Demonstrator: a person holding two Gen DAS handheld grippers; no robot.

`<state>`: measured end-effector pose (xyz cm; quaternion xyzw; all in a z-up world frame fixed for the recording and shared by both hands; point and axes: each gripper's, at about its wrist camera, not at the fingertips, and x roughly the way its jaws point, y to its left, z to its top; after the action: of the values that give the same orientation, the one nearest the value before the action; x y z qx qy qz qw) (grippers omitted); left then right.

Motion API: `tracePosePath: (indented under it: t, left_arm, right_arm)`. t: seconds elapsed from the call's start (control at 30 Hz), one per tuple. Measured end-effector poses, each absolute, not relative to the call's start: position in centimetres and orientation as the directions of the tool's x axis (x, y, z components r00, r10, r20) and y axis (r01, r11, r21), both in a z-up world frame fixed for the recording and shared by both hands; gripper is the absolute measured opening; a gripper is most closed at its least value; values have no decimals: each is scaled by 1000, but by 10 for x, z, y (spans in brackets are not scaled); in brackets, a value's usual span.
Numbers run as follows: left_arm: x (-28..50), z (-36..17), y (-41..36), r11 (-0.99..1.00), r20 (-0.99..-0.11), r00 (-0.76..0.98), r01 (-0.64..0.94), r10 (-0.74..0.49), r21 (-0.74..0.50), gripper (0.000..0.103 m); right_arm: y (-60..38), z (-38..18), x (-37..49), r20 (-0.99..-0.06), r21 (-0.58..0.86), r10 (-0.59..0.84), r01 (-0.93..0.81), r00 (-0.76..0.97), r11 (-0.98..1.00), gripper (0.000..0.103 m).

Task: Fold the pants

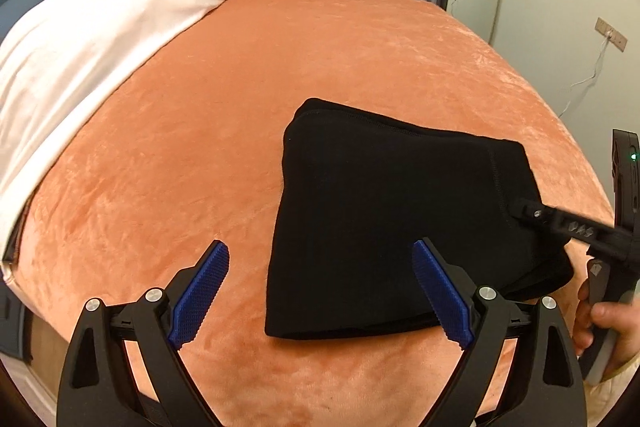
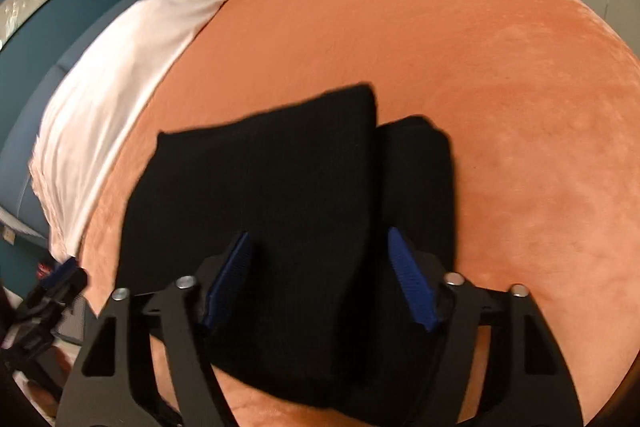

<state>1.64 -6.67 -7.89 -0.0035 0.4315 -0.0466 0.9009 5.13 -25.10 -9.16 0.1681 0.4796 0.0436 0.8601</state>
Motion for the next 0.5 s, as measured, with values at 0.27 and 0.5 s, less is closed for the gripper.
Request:
tracePosePath:
  t: [0.27, 0.5]
  left_arm:
    - [16, -88, -71, 999, -799, 599, 41, -50, -32, 91]
    - [12, -101, -88, 998, -814, 580, 56, -9, 29, 91]
  right_arm:
    - [-308, -82, 22, -762, 413, 249, 153, 598, 898, 12]
    - [-314, -66, -9, -621, 552, 300, 133, 724, 823, 51]
